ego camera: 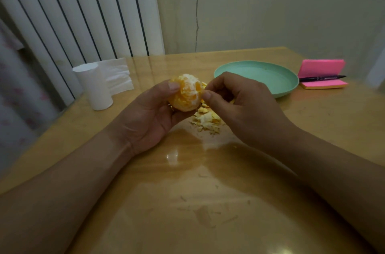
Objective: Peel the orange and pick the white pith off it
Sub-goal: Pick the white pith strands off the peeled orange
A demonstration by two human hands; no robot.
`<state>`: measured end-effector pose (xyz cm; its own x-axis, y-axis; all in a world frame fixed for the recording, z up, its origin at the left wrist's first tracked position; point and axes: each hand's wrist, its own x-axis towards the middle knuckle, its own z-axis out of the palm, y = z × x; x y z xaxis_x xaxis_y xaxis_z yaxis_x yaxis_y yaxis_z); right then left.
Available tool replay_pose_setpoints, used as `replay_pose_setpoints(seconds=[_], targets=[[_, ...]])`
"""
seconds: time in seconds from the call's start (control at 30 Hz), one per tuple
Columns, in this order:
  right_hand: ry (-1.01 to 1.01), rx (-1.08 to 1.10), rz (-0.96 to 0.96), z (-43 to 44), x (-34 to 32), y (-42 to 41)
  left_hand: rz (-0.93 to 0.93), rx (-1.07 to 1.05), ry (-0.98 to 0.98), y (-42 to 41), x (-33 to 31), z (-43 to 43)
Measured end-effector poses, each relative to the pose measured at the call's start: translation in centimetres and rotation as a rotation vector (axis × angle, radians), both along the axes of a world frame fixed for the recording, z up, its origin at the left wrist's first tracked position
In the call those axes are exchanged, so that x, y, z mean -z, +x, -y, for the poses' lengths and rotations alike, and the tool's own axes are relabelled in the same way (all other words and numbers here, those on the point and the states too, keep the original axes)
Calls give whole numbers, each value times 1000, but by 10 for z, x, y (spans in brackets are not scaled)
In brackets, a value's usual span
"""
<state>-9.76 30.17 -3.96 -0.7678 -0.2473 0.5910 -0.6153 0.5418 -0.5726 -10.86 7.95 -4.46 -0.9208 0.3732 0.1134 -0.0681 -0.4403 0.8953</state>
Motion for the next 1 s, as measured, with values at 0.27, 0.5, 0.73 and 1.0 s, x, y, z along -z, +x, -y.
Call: replay_pose_setpoints(seconds=[0.27, 0.5, 0.73, 1.0], targets=[[95, 105, 49, -8, 5, -12, 76, 59, 70, 7, -5, -8], [223, 101, 145, -10, 4, -13, 210, 38, 70, 7, -9, -7], [307, 146, 117, -6, 0, -10, 206, 13, 84, 4, -7, -5], [-50, 18, 176, -1, -2, -3, 99, 60, 78, 2, -2, -2]])
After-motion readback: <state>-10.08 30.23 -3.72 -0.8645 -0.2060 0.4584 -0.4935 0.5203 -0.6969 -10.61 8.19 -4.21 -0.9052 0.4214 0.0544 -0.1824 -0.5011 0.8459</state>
